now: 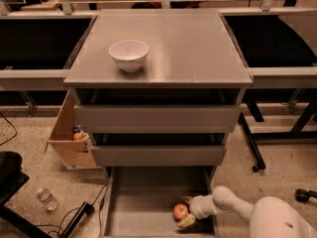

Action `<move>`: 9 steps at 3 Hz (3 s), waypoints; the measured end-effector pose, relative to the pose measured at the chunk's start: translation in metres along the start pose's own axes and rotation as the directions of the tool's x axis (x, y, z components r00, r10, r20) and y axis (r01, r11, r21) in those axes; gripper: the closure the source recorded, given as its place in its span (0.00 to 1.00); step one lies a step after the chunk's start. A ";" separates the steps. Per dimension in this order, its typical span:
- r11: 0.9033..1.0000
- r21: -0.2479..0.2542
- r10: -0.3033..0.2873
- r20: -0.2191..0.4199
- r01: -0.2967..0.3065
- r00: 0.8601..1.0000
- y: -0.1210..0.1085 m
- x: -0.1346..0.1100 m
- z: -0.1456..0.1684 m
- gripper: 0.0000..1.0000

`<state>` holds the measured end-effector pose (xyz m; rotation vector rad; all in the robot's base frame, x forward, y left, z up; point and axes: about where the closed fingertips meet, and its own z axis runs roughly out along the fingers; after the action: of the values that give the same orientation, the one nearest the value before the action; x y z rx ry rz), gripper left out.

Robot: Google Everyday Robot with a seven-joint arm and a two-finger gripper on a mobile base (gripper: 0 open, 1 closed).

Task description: Pick apple from bottom drawer and place on counter

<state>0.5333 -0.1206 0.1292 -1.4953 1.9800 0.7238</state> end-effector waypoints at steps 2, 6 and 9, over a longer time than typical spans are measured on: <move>1.000 0.000 0.000 0.000 0.000 1.000 0.000 0.000 0.000 0.72; 0.996 -0.032 0.088 0.065 -0.086 0.994 0.093 -0.081 -0.198 1.00; 0.986 0.012 0.169 0.027 -0.169 0.985 0.119 -0.210 -0.401 1.00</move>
Offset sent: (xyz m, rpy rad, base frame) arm 0.0000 0.0000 0.0000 0.0000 0.0000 0.0000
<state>0.4240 -0.2332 0.5708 -1.3143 2.1061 0.7937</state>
